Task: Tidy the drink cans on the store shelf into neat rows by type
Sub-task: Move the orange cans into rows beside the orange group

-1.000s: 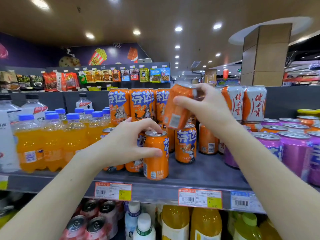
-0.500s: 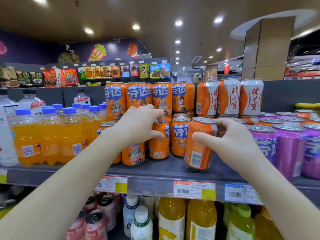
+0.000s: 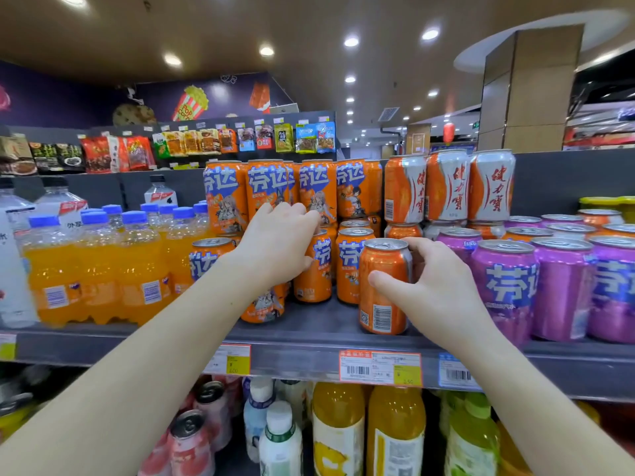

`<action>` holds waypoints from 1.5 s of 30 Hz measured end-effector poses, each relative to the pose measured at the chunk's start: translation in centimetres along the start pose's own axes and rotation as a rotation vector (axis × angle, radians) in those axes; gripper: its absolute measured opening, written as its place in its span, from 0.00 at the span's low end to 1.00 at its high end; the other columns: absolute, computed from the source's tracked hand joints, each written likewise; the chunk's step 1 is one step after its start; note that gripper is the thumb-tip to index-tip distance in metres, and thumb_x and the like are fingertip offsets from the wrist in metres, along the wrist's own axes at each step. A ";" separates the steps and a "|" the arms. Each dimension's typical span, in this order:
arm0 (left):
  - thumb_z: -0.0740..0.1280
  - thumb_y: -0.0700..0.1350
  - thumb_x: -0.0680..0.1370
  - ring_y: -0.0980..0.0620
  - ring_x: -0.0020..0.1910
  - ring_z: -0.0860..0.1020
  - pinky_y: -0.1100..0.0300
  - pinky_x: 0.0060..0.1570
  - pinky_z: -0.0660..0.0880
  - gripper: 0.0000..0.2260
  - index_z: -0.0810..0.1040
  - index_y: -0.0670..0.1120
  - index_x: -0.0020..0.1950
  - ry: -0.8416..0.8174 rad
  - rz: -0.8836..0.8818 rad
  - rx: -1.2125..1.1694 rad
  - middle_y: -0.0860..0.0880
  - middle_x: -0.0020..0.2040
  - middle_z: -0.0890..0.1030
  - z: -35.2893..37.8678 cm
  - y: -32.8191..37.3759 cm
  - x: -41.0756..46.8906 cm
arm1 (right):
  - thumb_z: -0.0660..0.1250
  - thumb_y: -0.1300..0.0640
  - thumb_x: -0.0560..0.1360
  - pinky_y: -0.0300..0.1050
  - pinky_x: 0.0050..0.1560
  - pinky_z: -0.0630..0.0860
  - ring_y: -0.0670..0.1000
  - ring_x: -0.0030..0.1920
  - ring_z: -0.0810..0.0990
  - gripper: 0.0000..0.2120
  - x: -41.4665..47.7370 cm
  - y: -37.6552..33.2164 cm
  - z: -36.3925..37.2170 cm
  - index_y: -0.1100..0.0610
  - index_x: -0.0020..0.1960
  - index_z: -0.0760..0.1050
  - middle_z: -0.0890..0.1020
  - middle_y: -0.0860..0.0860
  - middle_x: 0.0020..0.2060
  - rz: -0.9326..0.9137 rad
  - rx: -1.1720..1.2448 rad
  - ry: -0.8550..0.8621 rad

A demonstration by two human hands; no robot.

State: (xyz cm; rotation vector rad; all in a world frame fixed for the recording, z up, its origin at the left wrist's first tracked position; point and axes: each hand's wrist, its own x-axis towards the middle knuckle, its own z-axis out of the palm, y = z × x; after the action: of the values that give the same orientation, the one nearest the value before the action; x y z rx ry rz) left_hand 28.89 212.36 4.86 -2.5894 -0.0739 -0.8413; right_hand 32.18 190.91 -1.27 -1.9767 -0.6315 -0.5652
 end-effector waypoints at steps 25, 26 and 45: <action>0.71 0.46 0.74 0.52 0.46 0.83 0.52 0.50 0.80 0.15 0.75 0.55 0.59 0.014 0.055 -1.383 0.54 0.51 0.82 -2.1 13.0 0.5 | 0.81 0.49 0.66 0.44 0.47 0.84 0.42 0.47 0.85 0.23 1.2 -2.4 -14.8 0.43 0.58 0.77 0.85 0.44 0.47 -0.054 0.205 0.166; 0.73 0.53 0.72 0.56 0.46 0.82 0.54 0.51 0.80 0.19 0.74 0.57 0.61 0.005 0.070 -1.341 0.56 0.52 0.81 -2.2 14.4 0.4 | 0.81 0.48 0.65 0.47 0.48 0.84 0.43 0.47 0.85 0.25 1.4 -1.7 -16.0 0.44 0.59 0.77 0.86 0.45 0.47 -0.038 0.183 0.176; 0.78 0.60 0.68 0.69 0.56 0.77 0.75 0.49 0.74 0.33 0.70 0.58 0.70 0.200 -0.149 -1.288 0.63 0.60 0.78 -2.0 21.0 -0.3 | 0.81 0.50 0.66 0.53 0.54 0.83 0.51 0.56 0.81 0.36 12.0 6.3 -19.6 0.51 0.69 0.69 0.80 0.48 0.56 0.102 0.058 0.009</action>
State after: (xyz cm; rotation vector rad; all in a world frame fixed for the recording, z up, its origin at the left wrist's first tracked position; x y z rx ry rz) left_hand 31.19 192.42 -1.63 -3.6369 0.5014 -1.5585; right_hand 42.80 173.26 10.79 -1.9385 -0.5322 -0.4880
